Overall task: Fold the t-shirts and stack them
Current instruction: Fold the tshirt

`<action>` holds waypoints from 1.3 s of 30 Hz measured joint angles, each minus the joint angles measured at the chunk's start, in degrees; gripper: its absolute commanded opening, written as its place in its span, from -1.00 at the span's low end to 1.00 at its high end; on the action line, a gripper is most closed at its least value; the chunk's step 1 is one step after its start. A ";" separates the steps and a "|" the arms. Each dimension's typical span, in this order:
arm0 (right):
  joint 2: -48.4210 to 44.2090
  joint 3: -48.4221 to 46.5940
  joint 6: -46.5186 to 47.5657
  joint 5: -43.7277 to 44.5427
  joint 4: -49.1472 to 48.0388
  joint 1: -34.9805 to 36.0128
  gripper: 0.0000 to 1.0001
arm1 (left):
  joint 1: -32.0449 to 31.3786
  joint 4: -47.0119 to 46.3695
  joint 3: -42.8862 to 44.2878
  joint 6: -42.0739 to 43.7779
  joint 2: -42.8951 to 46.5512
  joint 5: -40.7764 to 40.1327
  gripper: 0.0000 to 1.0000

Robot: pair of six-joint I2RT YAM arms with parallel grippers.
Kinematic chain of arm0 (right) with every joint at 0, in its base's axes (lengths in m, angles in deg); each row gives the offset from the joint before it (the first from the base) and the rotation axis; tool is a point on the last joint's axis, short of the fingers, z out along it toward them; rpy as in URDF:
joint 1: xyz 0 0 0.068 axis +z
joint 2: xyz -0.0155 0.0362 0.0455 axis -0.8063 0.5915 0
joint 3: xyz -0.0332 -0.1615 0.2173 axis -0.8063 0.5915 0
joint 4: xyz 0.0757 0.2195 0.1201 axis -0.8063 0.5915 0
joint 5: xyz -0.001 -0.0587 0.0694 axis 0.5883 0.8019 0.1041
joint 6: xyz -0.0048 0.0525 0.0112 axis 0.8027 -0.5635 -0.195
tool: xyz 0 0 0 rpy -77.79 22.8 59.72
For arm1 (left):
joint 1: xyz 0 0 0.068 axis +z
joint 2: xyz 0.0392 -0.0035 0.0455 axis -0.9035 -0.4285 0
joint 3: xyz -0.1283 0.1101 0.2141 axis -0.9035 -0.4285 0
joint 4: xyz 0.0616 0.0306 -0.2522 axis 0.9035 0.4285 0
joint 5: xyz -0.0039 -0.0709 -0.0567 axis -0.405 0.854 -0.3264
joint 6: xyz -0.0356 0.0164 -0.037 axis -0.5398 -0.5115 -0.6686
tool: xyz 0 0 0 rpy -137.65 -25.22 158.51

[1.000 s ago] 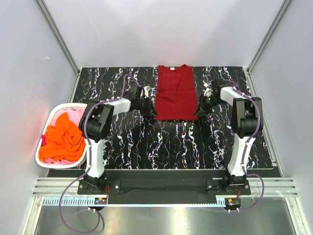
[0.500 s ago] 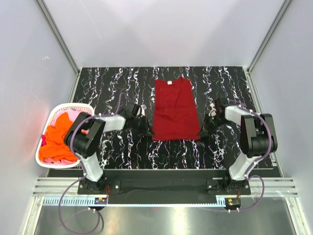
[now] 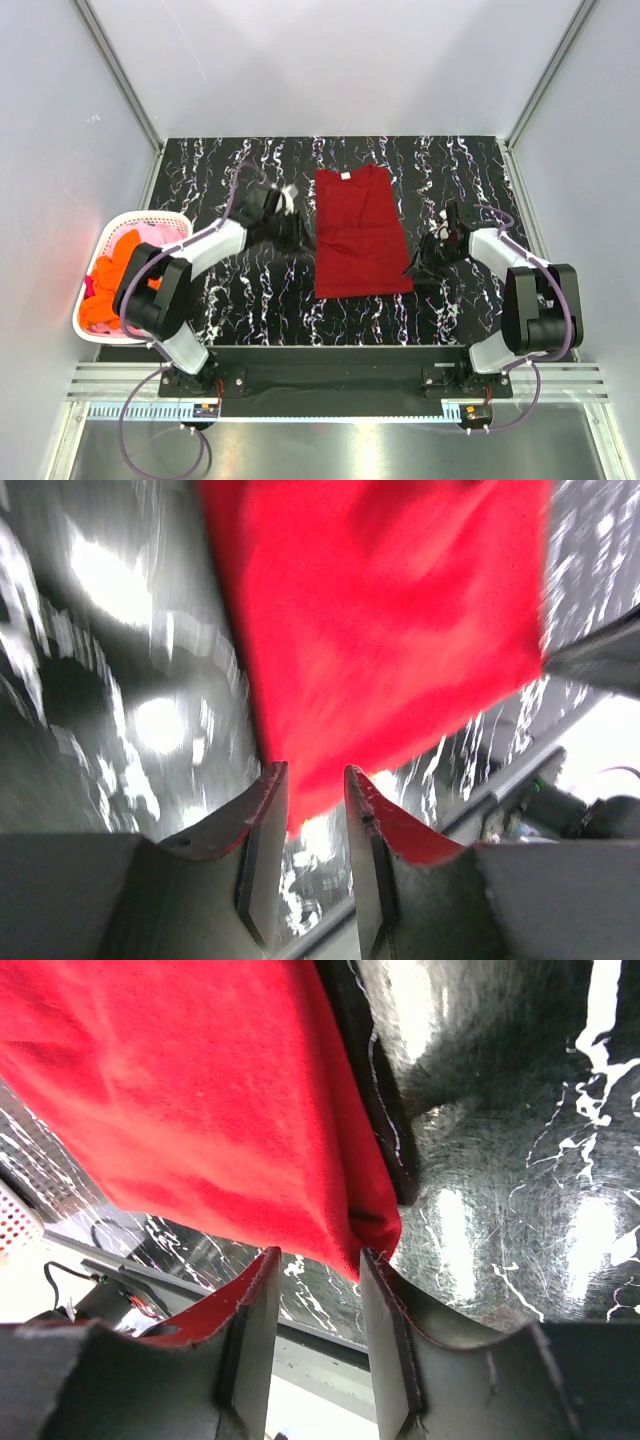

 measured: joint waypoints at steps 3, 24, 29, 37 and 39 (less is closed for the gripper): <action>-0.44 -0.63 0.07 0.20 -0.17 0.00 -0.10 | 0.20 -0.02 7.67 4.70 -3.06 -1.44 -0.27; 5.22 -8.09 1.22 -0.07 -3.80 0.00 -0.06 | 0.46 5.18 28.06 19.56 -25.99 -7.32 -0.14; 6.47 -8.20 1.22 0.17 -4.79 0.00 -0.05 | 1.22 5.38 28.57 19.10 -27.17 -8.39 -0.14; 12.24 -8.79 1.38 1.14 -6.88 0.00 -0.09 | 2.80 5.22 28.57 18.60 -27.36 -7.23 -0.33; 12.63 -8.55 1.40 1.22 -7.26 0.00 -0.10 | 3.04 5.20 28.57 18.62 -27.36 -6.34 -0.31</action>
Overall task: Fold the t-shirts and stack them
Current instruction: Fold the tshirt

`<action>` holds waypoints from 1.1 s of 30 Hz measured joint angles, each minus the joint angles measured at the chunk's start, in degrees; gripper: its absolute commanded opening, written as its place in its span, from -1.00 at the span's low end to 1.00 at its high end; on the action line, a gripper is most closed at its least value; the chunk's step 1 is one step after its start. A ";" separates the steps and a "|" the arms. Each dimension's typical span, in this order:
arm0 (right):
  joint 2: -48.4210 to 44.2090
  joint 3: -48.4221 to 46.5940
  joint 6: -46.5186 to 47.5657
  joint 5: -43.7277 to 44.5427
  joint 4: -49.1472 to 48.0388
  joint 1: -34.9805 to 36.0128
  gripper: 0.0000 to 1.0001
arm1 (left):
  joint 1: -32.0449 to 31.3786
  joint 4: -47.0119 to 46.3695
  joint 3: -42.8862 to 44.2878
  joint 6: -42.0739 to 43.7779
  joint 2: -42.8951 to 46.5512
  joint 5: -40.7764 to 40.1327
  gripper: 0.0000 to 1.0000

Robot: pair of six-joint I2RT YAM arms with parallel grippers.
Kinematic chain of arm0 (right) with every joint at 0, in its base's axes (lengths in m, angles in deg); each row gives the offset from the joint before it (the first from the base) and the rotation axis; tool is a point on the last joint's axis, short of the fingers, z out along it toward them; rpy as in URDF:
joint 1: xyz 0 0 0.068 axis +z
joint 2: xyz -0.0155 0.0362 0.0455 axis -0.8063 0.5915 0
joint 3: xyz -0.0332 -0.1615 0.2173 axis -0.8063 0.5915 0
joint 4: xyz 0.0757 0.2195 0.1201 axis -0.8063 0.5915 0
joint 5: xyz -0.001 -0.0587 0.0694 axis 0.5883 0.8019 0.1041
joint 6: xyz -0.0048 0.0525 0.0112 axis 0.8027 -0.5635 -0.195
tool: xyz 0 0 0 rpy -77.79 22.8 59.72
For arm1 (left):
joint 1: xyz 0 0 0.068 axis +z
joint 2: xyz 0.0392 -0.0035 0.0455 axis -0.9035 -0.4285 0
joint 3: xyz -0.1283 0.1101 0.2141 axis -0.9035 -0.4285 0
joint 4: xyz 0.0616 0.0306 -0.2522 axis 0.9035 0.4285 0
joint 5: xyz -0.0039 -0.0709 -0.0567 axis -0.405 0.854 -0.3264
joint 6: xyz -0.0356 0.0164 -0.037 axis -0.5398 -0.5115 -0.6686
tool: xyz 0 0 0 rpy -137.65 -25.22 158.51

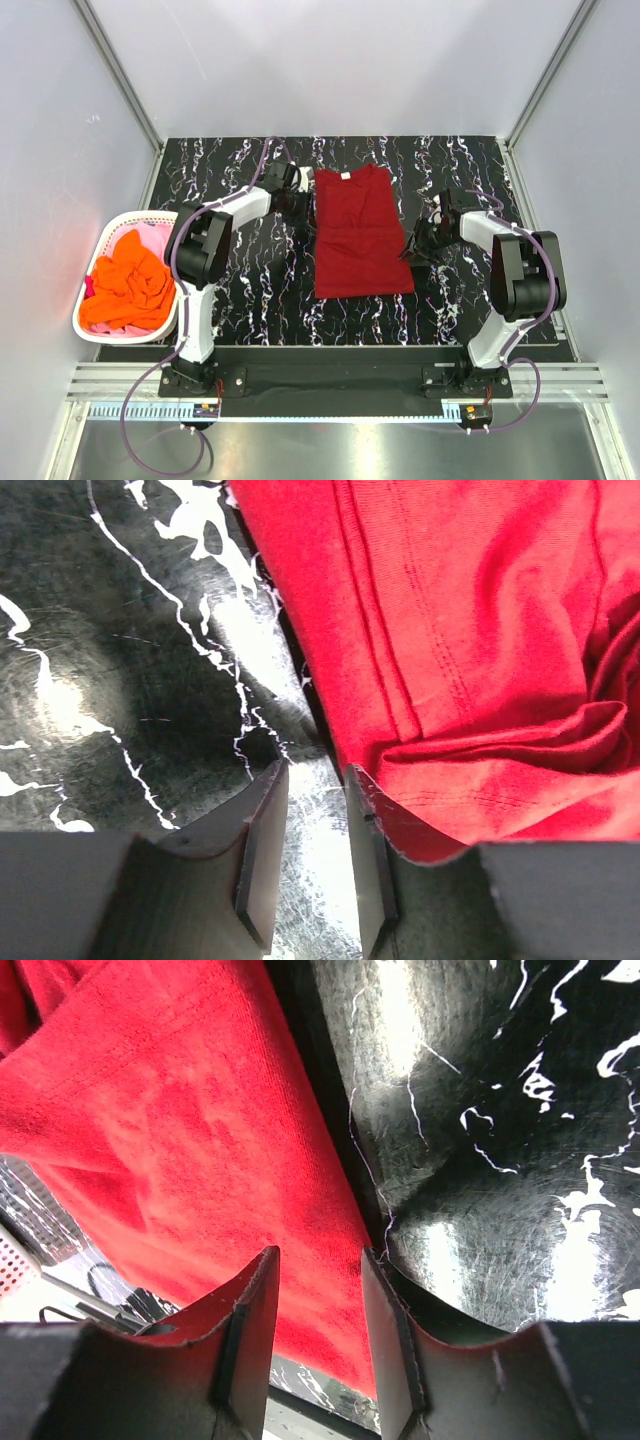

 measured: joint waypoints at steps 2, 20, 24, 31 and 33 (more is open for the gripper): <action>0.02 0.07 0.00 0.00 -0.17 0.00 -0.10 | 0.07 -0.02 0.00 0.00 0.00 0.79 -0.24; 15.08 -17.90 5.44 -3.10 -1.38 -2.80 -0.12 | 0.72 -1.49 -0.81 -0.13 2.60 12.41 -0.14; 17.25 -20.96 6.75 -4.74 -1.46 -2.80 -0.17 | 0.72 -1.66 -0.81 -0.13 1.60 12.70 -0.14; 19.08 -22.56 7.67 -6.23 -1.79 -2.80 -0.21 | 0.72 -1.51 -0.81 -0.13 -0.37 12.85 -0.14; 19.61 -22.58 7.87 -6.54 -1.77 -2.80 -0.21 | 0.72 -1.60 -0.81 -0.13 -0.42 12.98 -0.14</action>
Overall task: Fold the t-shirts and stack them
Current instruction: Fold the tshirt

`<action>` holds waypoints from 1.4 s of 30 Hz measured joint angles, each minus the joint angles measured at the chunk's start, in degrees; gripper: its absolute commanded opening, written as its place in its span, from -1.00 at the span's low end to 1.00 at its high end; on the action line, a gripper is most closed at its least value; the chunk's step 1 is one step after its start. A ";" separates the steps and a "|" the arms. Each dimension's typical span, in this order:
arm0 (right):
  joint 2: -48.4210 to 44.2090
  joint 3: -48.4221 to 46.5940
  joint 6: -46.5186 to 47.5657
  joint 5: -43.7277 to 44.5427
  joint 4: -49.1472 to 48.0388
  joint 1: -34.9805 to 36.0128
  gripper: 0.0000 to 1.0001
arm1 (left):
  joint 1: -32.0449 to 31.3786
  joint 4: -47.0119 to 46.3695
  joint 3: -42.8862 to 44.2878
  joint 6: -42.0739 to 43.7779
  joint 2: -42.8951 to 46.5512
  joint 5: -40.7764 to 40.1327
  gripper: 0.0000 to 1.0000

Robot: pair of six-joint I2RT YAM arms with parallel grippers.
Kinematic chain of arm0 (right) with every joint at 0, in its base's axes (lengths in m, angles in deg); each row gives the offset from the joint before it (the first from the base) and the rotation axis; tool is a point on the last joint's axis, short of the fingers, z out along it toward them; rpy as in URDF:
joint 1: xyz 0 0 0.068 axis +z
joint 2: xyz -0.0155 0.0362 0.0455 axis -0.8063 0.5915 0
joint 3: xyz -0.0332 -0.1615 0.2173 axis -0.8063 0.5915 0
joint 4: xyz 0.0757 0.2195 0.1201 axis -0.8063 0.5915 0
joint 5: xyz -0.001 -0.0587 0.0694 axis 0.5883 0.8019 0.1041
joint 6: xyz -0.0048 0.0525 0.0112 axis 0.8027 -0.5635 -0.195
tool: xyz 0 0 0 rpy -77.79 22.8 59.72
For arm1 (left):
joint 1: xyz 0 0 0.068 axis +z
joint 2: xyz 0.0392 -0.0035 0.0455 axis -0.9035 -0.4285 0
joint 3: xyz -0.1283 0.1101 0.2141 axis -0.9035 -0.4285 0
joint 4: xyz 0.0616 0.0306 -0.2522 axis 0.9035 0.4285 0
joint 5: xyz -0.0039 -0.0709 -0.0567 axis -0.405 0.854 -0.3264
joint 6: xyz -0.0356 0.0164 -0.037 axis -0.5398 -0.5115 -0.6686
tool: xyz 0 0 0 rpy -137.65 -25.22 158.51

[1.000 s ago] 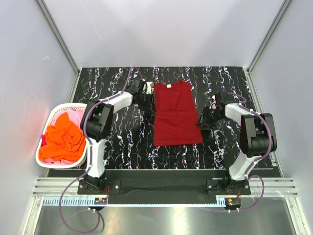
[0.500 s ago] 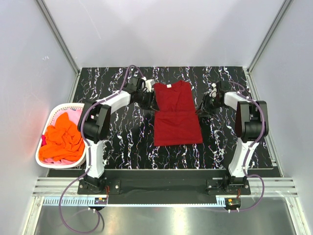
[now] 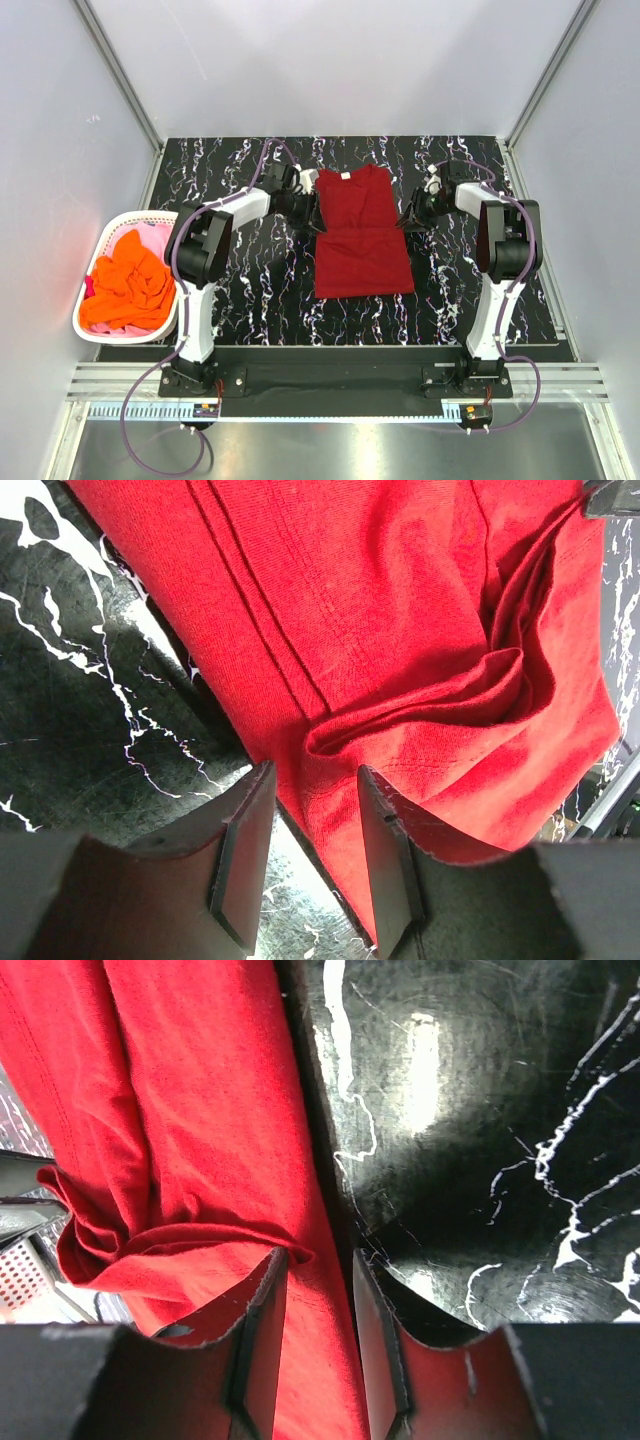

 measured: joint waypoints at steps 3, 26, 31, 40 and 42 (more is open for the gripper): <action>0.37 -0.15 0.20 -0.87 -0.07 0.00 -0.26 | 0.00 -0.04 0.02 -0.15 -0.09 0.15 -0.41; 2.54 -1.92 -2.14 -0.52 -0.28 0.00 -0.99 | 0.85 -8.94 -6.23 -9.84 0.79 -3.78 -1.00; 2.54 -1.95 -3.02 -0.55 -0.48 0.00 -0.54 | 0.87 -9.79 -7.04 -11.43 1.42 -5.55 -1.00; -2.32 -2.21 -5.88 -0.07 -0.59 0.26 -0.33 | 1.09 -9.25 -7.96 -12.74 4.26 -8.04 -1.00; -4.50 -2.21 -6.49 0.48 -0.68 0.81 -0.43 | 1.11 -9.07 -7.96 -12.81 4.44 -8.22 -1.00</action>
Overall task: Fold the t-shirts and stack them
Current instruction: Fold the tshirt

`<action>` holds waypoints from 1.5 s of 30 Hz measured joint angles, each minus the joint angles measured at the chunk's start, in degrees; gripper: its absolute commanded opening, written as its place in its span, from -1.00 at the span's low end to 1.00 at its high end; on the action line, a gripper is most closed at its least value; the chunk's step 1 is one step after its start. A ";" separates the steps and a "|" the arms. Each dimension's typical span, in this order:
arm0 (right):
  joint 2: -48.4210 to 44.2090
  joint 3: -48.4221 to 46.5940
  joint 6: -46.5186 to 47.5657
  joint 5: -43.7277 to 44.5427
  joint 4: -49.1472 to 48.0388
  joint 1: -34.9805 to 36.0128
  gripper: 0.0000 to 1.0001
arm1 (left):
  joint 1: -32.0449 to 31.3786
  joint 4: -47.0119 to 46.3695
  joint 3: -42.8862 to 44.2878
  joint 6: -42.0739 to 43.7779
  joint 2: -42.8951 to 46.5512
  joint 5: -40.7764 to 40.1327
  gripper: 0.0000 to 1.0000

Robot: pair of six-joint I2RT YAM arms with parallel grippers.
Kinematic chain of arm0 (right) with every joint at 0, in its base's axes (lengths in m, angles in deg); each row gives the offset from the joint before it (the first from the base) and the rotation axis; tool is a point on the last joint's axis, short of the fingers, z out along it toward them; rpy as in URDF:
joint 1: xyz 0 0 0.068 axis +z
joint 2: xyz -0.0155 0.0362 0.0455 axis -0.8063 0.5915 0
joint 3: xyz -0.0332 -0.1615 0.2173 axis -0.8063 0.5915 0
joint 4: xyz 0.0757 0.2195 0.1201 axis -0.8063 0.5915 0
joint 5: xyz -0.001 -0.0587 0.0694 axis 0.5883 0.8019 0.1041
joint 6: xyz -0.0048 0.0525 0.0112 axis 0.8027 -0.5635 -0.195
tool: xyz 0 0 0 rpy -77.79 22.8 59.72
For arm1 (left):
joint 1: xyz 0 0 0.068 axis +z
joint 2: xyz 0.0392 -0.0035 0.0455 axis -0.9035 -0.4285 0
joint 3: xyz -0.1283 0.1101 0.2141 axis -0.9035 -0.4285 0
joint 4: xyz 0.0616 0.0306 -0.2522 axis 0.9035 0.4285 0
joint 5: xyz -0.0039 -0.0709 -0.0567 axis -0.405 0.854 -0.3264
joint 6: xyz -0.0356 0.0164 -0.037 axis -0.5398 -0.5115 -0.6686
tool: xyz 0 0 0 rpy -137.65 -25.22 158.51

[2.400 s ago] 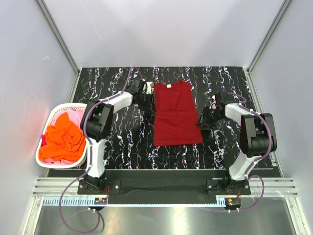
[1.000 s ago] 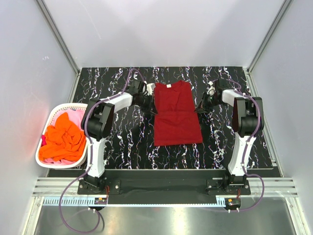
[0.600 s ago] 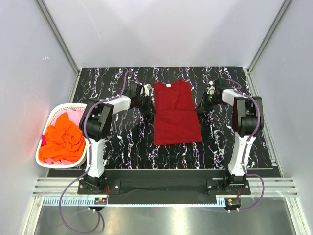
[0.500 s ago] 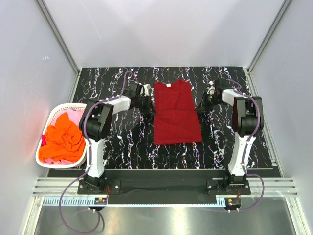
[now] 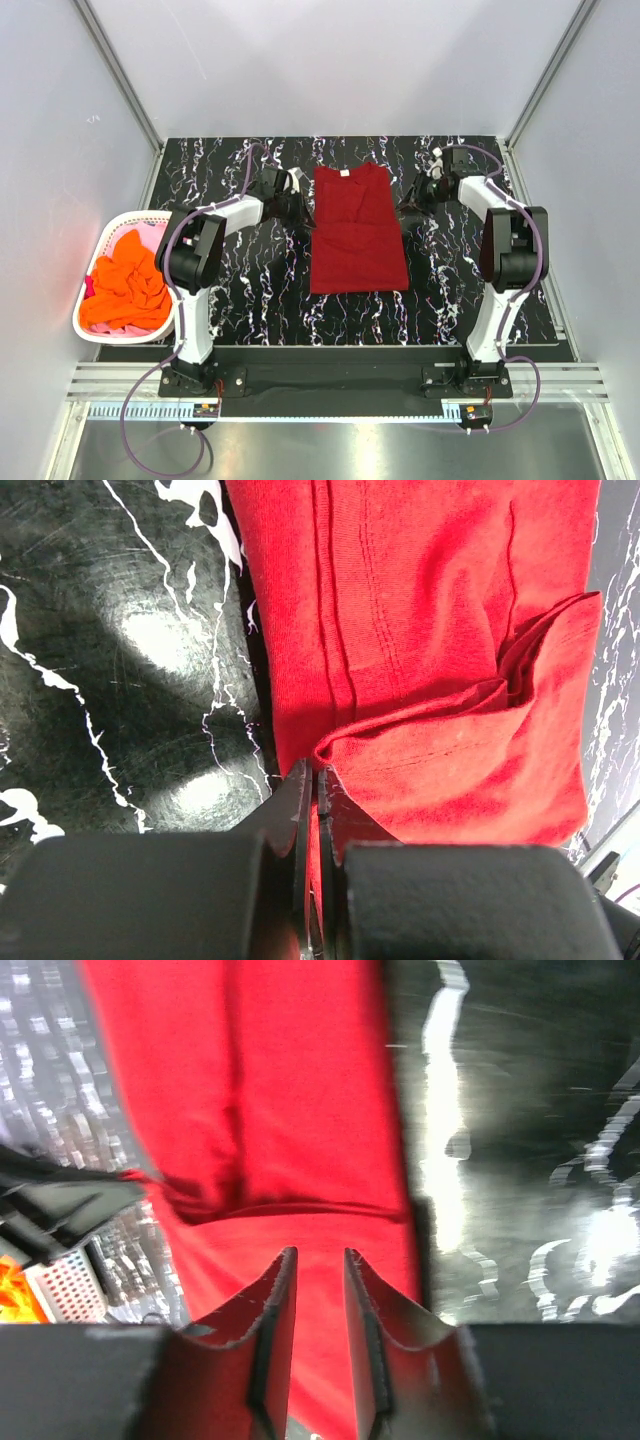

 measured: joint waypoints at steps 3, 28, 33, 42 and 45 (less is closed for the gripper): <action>-2.80 -0.15 -0.90 0.28 -0.35 2.47 -0.73 | 0.00 0.39 -0.02 -0.13 0.02 -0.35 -1.00; 12.55 -6.16 -3.80 -6.14 -4.48 15.74 -0.86 | 0.83 1.68 1.66 -0.11 -2.62 -1.14 -0.66; 12.26 -6.43 -4.09 -5.60 -4.42 15.76 -0.64 | 1.05 7.34 5.16 2.08 -3.06 -2.10 -0.46; -3.93 1.73 -9.70 -2.21 -3.19 15.74 -0.54 | 1.77 16.55 4.72 1.51 7.76 -9.68 -0.42; -14.40 12.33 -13.29 0.13 -2.43 15.74 -0.58 | 0.57 16.59 1.18 0.42 14.34 -9.53 -0.41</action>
